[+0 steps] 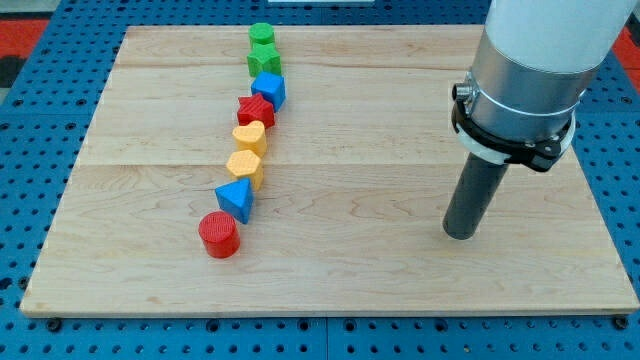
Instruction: Move your arm towards the center of the board
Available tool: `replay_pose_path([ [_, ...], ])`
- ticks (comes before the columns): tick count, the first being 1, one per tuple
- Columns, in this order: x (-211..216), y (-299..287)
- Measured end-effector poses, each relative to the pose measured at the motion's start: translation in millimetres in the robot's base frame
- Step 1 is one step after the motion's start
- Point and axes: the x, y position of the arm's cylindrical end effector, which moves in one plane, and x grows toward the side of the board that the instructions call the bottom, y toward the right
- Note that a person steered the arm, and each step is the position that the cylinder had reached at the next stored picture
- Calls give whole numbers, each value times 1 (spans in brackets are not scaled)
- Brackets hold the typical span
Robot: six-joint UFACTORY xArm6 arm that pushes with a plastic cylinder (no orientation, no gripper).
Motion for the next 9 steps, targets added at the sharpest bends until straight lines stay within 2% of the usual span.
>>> replay_pose_path([
  [1,-3,76],
  [2,-6,97],
  [6,-6,97],
  [7,-6,80],
  [8,-20,-1],
  [9,-49,-29],
])
